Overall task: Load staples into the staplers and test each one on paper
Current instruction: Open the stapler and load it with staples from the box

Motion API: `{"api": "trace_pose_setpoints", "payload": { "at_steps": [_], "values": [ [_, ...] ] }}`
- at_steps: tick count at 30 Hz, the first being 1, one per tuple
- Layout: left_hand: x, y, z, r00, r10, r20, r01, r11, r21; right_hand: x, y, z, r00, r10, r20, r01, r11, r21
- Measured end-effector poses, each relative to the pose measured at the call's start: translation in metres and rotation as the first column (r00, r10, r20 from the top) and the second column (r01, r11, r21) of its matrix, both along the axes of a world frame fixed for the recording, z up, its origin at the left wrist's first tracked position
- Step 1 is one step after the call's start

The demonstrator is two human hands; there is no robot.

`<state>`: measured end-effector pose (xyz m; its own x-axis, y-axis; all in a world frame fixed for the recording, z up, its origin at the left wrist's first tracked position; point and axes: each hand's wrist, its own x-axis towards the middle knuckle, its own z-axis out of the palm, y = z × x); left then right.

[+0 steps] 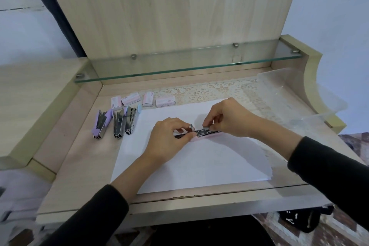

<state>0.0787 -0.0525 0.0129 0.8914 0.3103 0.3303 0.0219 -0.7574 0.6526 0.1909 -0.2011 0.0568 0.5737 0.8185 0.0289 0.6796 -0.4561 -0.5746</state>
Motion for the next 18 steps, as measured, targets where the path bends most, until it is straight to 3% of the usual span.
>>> {"api": "trace_pose_setpoints", "payload": {
  "at_steps": [8, 18],
  "values": [
    [0.0001, -0.0013, -0.0001, 1.000, -0.005, 0.020, 0.005, 1.000, -0.011, -0.0024, 0.0030, -0.0022, 0.999, 0.024, 0.042, -0.022, 0.999, -0.049],
    [0.0000, -0.0015, -0.0001, 1.000, -0.004, 0.028, 0.004, 1.000, -0.016, -0.0005, -0.0005, -0.0097, 0.999, 0.009, 0.032, -0.010, 1.000, 0.017]
  ]
}}
